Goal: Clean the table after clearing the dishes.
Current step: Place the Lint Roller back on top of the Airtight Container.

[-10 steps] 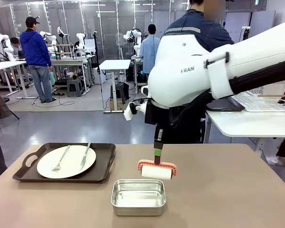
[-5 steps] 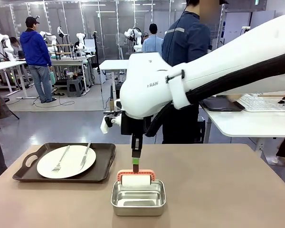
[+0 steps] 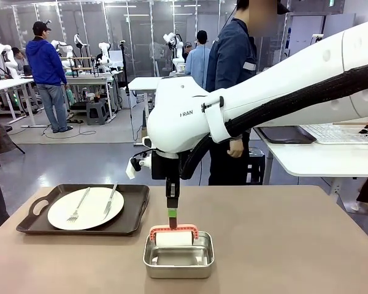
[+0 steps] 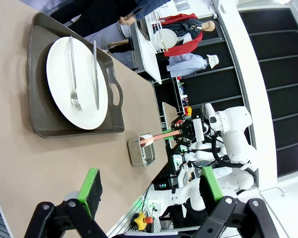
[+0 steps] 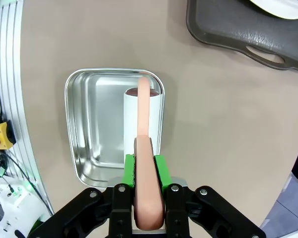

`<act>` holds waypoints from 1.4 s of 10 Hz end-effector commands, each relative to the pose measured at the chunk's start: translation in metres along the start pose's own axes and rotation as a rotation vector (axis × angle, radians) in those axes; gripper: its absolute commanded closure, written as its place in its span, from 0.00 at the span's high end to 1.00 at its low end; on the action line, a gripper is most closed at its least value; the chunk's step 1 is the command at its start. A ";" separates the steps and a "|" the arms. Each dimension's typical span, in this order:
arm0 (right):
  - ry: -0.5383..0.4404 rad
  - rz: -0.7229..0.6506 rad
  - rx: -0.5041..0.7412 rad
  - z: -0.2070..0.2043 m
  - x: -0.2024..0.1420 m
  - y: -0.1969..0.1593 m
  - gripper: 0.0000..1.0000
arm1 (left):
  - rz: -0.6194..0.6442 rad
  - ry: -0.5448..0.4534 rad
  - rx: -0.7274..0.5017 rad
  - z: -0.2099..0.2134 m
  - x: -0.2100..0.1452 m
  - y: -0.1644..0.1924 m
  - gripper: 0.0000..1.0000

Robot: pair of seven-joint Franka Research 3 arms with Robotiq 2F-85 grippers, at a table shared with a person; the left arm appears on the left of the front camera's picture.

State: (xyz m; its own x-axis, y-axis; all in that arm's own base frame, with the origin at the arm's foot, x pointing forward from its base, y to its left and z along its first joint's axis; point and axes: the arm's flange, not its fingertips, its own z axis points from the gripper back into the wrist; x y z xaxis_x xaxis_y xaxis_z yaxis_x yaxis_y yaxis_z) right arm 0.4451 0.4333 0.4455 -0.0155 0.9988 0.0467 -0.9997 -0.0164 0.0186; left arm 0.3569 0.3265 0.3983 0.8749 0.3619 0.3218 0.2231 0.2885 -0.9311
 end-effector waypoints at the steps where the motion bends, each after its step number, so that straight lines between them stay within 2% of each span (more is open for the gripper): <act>1: -0.011 0.016 0.034 -0.004 -0.004 -0.009 0.21 | -0.001 0.000 -0.006 0.002 -0.002 -0.003 1.00; 8: -0.032 0.038 0.132 -0.044 -0.016 -0.039 0.21 | -0.001 0.000 -0.006 0.002 -0.002 -0.003 1.00; 10: -0.044 0.046 0.171 -0.044 -0.019 -0.044 0.21 | -0.001 0.000 -0.006 0.002 -0.002 -0.003 1.00; 12: -0.036 0.054 0.156 -0.039 -0.020 -0.045 0.21 | -0.001 0.000 -0.006 0.002 -0.002 -0.003 1.00; 13: -0.046 0.049 0.137 -0.037 -0.020 -0.047 0.65 | -0.001 0.000 -0.006 0.002 -0.002 -0.003 1.00; 14: -0.029 0.066 0.126 -0.035 -0.020 -0.047 0.66 | -0.001 0.000 -0.006 0.002 -0.002 -0.003 1.00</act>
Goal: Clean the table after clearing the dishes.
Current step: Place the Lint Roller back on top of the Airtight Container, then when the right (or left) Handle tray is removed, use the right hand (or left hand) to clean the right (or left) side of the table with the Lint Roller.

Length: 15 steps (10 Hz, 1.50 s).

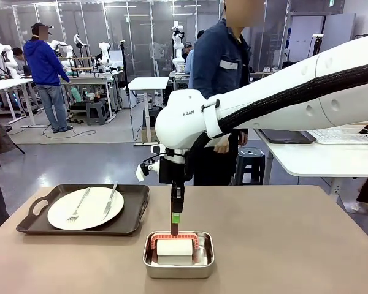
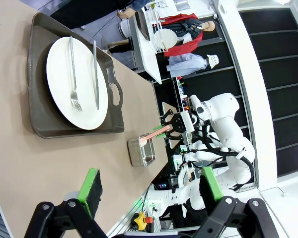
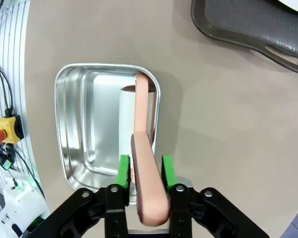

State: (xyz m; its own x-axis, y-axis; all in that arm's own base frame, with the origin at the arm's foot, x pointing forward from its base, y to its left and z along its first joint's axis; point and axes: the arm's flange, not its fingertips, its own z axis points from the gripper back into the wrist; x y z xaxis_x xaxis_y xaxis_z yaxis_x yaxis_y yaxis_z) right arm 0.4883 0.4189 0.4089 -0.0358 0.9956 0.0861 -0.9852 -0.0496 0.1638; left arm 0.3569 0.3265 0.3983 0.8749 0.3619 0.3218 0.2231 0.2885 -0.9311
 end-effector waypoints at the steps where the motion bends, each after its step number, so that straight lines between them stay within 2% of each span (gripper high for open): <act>1: 0.003 0.037 -0.019 0.002 -0.005 -0.004 1.00 | -0.001 -0.001 -0.006 0.002 -0.002 -0.003 1.00; 3: -0.001 0.027 -0.014 0.008 -0.007 -0.005 1.00 | -0.001 -0.001 -0.006 0.002 -0.002 -0.003 1.00; 4: -0.013 0.035 -0.017 0.010 -0.006 -0.006 0.91 | -0.001 -0.001 -0.006 0.002 -0.002 -0.003 1.00; 5: -0.017 0.036 -0.019 0.011 -0.004 -0.006 1.00 | -0.001 -0.001 -0.006 0.002 -0.002 -0.003 1.00; 8: -0.002 0.020 -0.026 0.011 -0.005 -0.007 1.00 | -0.001 -0.001 -0.006 0.002 -0.002 -0.003 1.00; 9: 0.042 0.020 -0.048 0.012 -0.005 -0.006 1.00 | -0.001 -0.001 -0.006 0.002 -0.002 -0.003 1.00; 10: -0.010 0.007 -0.025 0.012 -0.004 -0.008 1.00 | -0.001 -0.001 -0.006 0.002 -0.002 -0.003 1.00; 15: -0.010 0.007 -0.025 0.012 -0.004 -0.008 1.00 | -0.001 -0.001 -0.006 0.002 -0.002 -0.003 1.00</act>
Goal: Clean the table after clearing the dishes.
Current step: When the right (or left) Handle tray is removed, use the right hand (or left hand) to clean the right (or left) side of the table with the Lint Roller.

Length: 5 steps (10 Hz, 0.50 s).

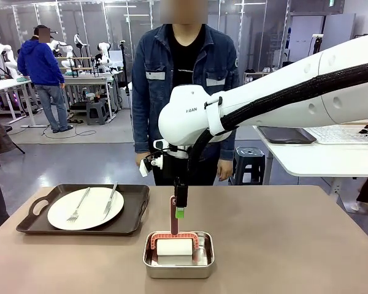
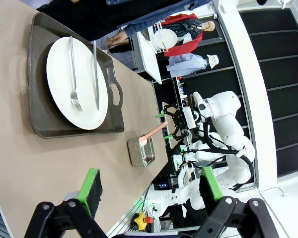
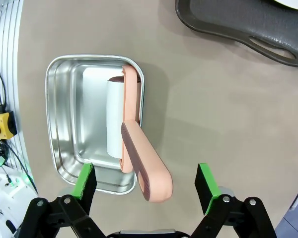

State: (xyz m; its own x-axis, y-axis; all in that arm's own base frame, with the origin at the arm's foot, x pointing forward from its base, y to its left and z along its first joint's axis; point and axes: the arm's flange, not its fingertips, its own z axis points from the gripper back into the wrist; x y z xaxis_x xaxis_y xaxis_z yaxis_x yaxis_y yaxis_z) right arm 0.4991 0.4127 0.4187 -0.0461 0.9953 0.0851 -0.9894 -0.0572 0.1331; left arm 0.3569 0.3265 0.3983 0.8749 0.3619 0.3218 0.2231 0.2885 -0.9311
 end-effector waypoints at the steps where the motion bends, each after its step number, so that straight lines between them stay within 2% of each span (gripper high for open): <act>1: -0.012 -0.004 0.006 0.000 0.001 0.001 1.00 | -0.001 -0.001 -0.006 0.002 -0.002 -0.003 1.00; 5: -0.012 -0.004 0.006 0.000 0.001 0.001 1.00 | -0.001 -0.001 -0.006 0.002 -0.002 -0.003 1.00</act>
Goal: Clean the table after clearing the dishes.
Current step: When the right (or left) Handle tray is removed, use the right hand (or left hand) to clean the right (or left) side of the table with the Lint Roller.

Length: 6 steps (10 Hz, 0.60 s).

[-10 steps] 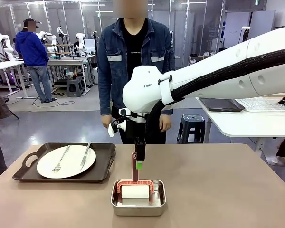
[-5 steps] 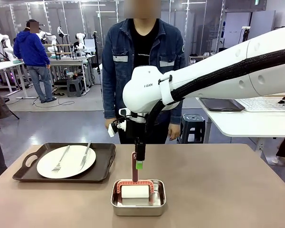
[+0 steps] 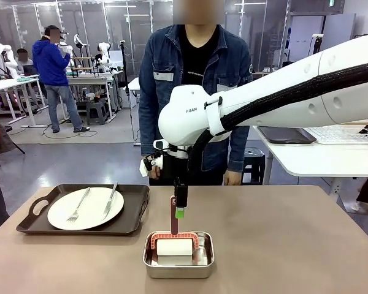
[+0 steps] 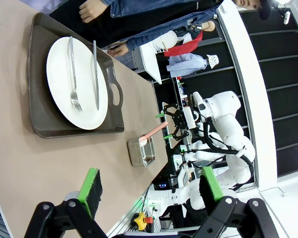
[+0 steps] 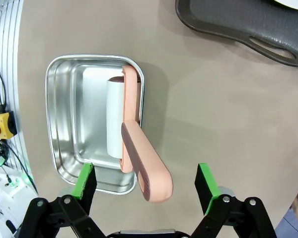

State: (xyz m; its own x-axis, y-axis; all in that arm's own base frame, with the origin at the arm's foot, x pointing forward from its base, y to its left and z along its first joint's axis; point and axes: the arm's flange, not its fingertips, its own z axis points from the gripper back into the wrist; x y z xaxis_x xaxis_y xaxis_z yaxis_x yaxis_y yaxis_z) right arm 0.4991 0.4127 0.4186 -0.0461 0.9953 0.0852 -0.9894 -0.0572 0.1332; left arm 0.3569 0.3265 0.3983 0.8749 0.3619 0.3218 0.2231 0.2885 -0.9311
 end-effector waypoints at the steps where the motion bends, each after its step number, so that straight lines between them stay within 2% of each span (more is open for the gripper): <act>1: 0.000 0.000 0.000 0.000 0.000 0.000 1.00 | -0.001 -0.001 -0.006 0.002 -0.002 -0.003 1.00; 2: -0.098 -0.096 -0.006 0.030 -0.018 -0.010 1.00 | -0.001 -0.001 -0.006 0.002 -0.002 -0.003 1.00; 3: -0.236 -0.187 0.053 0.051 -0.038 -0.010 1.00 | -0.001 -0.001 -0.006 0.002 -0.002 -0.003 1.00; 4: -0.551 -0.451 0.229 0.077 -0.104 -0.008 1.00 | -0.001 -0.001 -0.006 0.002 -0.002 -0.003 1.00; 5: -0.551 -0.451 0.229 0.077 -0.104 -0.008 1.00 | -0.001 -0.001 -0.006 0.002 -0.002 -0.003 1.00; 6: -0.697 -0.567 0.320 0.081 -0.149 -0.005 1.00 | -0.001 -0.001 -0.006 0.002 -0.002 -0.003 1.00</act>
State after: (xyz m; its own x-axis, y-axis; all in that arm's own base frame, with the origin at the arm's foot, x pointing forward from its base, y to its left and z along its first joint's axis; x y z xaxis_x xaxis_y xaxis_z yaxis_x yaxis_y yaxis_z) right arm 0.5417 0.2975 0.4945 0.3850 0.8450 0.3712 -0.8764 0.2085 0.4342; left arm 0.3579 0.3255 0.3982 0.8760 0.3593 0.3217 0.2240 0.2877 -0.9312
